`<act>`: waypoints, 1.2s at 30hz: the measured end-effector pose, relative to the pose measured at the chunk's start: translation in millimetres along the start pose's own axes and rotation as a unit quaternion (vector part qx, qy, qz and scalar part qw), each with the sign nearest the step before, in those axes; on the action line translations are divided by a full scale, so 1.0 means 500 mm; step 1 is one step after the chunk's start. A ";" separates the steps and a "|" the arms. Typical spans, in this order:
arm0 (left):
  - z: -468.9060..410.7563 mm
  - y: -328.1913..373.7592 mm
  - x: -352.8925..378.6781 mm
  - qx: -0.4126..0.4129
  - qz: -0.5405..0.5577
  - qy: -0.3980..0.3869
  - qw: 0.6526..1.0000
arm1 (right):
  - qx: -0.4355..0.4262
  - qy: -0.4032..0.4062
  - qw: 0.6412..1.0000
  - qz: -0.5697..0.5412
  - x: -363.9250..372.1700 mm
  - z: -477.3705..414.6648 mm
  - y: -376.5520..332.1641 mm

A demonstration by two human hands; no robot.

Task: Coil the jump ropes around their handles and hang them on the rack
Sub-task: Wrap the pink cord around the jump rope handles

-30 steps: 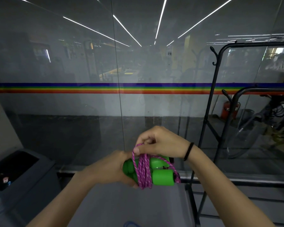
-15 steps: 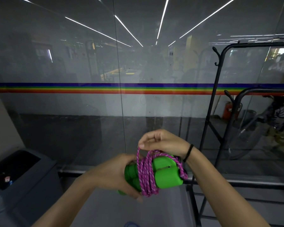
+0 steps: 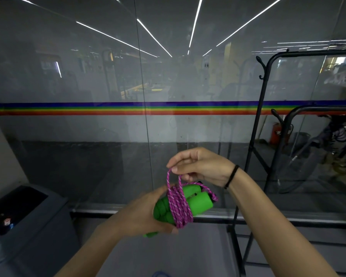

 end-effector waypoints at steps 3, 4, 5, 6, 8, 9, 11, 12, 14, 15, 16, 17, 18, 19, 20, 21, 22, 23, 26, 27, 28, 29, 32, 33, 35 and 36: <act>-0.001 -0.022 0.001 -0.020 0.005 0.024 0.999 | -0.004 -0.013 0.999 -0.044 0.008 0.002 0.002; 0.000 -0.026 -0.002 -0.026 0.013 0.039 0.999 | -0.011 -0.013 0.998 -0.052 0.010 0.002 0.000; 0.002 -0.029 -0.005 -0.029 0.025 0.057 0.998 | -0.021 -0.012 0.998 -0.057 0.013 0.004 -0.003; 0.004 -0.031 -0.007 -0.031 0.041 0.074 0.996 | -0.033 -0.008 0.998 -0.058 0.015 0.005 -0.007; 0.005 -0.038 -0.009 -0.037 0.081 0.101 0.991 | -0.068 0.017 0.996 -0.054 0.012 0.008 -0.019; 0.005 -0.043 -0.010 -0.042 0.102 0.110 0.988 | -0.089 0.039 0.994 -0.055 0.008 0.009 -0.026; 0.003 -0.047 -0.013 -0.045 0.138 0.126 0.981 | -0.127 0.088 0.985 -0.073 -0.003 0.013 -0.037; 0.000 -0.047 -0.014 -0.043 0.153 0.130 0.979 | -0.141 0.109 0.980 -0.089 -0.009 0.014 -0.040; -0.007 -0.043 -0.014 -0.037 0.185 0.131 0.973 | -0.162 0.146 0.969 -0.115 -0.020 0.015 -0.044; -0.010 -0.038 -0.012 -0.033 0.204 0.127 0.970 | -0.171 0.160 0.963 -0.132 -0.023 0.016 -0.045; -0.015 -0.033 -0.008 -0.027 0.224 0.122 0.967 | -0.183 0.167 0.956 -0.157 -0.025 0.016 -0.047; -0.019 -0.027 -0.003 -0.019 0.240 0.117 0.963 | -0.193 0.167 0.949 -0.186 -0.023 0.016 -0.050; -0.023 -0.020 0.002 -0.012 0.255 0.114 0.960 | -0.200 0.163 0.943 -0.208 -0.020 0.016 -0.052; -0.025 -0.013 0.006 -0.006 0.268 0.115 0.957 | -0.205 0.159 0.941 -0.218 -0.016 0.016 -0.056; -0.027 -0.007 0.009 -0.003 0.282 0.118 0.952 | -0.209 0.157 0.941 -0.217 -0.011 0.018 -0.061; -0.028 0.000 0.011 0.000 0.296 0.122 0.947 | -0.213 0.156 0.941 -0.211 -0.007 0.021 -0.068; -0.030 0.005 0.013 0.002 0.311 0.127 0.942 | -0.217 0.157 0.941 -0.204 -0.005 0.024 -0.075; -0.031 0.008 0.013 0.004 0.324 0.133 0.937 | -0.221 0.161 0.941 -0.199 -0.006 0.029 -0.080; -0.027 0.011 0.007 -0.002 0.358 0.163 0.919 | -0.224 0.181 0.945 -0.156 -0.018 0.043 -0.094; -0.025 0.012 0.002 -0.002 0.366 0.177 0.914 | -0.221 0.192 0.947 -0.131 -0.021 0.048 -0.099; -0.023 0.011 -0.003 -0.002 0.371 0.194 0.908 | -0.218 0.203 0.949 -0.104 -0.023 0.053 -0.105; -0.021 0.010 -0.008 -0.002 0.376 0.210 0.902 | -0.214 0.215 0.950 -0.078 -0.023 0.059 -0.111; -0.014 0.008 -0.023 0.001 0.384 0.252 0.888 | -0.197 0.247 0.949 -0.019 -0.021 0.074 -0.122; -0.011 0.012 -0.030 0.006 0.382 0.265 0.886 | -0.196 0.258 0.946 0.015 -0.021 0.080 -0.125; -0.001 0.024 -0.047 0.018 0.367 0.294 0.882 | -0.192 0.290 0.929 0.126 -0.017 0.093 -0.135; 0.004 0.030 -0.056 0.021 0.358 0.309 0.881 | -0.187 0.304 0.917 0.176 -0.014 0.098 -0.138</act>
Point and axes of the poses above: each hand's wrist, its own z-axis away from the middle knuckle, its own x-axis out of the palm, y = z × x, the point moved 10 cm from there along -z, towards the middle knuckle, and after that the axes turned 9 degrees about -y, right-handed, at the moved point
